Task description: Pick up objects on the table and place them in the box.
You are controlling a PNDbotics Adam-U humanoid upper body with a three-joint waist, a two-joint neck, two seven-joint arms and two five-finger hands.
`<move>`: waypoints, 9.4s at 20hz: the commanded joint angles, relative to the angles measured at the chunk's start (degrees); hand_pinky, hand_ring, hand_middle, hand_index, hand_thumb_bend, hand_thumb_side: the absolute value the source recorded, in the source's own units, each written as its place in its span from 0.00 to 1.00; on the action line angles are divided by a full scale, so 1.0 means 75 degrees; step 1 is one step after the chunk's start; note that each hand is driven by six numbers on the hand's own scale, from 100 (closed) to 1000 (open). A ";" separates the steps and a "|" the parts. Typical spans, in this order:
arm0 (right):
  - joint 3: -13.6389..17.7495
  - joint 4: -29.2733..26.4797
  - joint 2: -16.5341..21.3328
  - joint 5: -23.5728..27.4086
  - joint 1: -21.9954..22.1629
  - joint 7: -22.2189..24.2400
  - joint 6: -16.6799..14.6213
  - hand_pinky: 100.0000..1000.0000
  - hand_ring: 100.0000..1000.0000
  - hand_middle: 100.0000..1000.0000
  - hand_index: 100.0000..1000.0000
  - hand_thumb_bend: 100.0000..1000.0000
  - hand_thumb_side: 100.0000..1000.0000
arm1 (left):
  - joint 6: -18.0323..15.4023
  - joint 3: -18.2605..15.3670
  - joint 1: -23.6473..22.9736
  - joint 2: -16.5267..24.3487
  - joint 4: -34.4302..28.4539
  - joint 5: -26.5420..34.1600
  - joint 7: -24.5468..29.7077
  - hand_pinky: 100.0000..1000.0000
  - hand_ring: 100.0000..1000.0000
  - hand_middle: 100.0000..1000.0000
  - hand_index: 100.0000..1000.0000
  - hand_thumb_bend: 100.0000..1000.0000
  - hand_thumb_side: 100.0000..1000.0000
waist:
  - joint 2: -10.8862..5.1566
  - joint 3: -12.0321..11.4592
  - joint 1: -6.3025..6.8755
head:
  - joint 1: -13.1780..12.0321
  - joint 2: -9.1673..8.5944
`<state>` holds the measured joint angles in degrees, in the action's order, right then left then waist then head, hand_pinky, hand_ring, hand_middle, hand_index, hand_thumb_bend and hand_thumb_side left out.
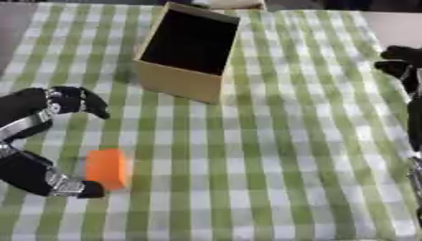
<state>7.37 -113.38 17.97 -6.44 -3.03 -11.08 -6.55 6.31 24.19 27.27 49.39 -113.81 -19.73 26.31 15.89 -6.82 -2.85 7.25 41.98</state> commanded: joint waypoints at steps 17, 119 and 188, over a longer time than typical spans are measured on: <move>0.0005 -0.0162 0.0035 -0.0011 -0.0058 0.0025 0.0013 0.79 0.68 0.65 0.74 0.00 1.00 | 0.0558 0.0302 0.0129 -0.0085 -0.0104 -0.0952 0.0701 0.78 0.81 0.77 0.80 0.74 0.42 | -0.0048 0.0087 0.0032 | -0.0114 -0.0138; -0.0267 -0.0162 0.0383 0.0205 -0.0931 0.0445 -0.0265 0.79 0.68 0.65 0.74 0.00 1.00 | -0.1846 -0.1654 0.5864 -0.3483 0.7919 -0.4186 -0.1421 0.52 0.55 0.54 0.55 0.06 0.10 | 0.0959 0.1989 0.0663 | -0.1157 -0.1380; -0.0068 -0.0162 0.0439 0.0321 -0.1011 0.0049 -0.0410 0.79 0.70 0.66 0.75 0.00 1.00 | -0.1688 -0.3162 -0.0301 -0.2653 -0.0104 0.1153 -0.5190 0.63 0.76 0.73 0.68 0.49 0.71 | 0.0334 0.0808 0.0459 | -0.0421 -0.0714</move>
<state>6.38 -113.39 20.02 -4.42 -10.13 -10.23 -9.60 -5.12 1.55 24.74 29.73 -113.55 -12.05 -10.66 19.62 -0.78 0.60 3.82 36.23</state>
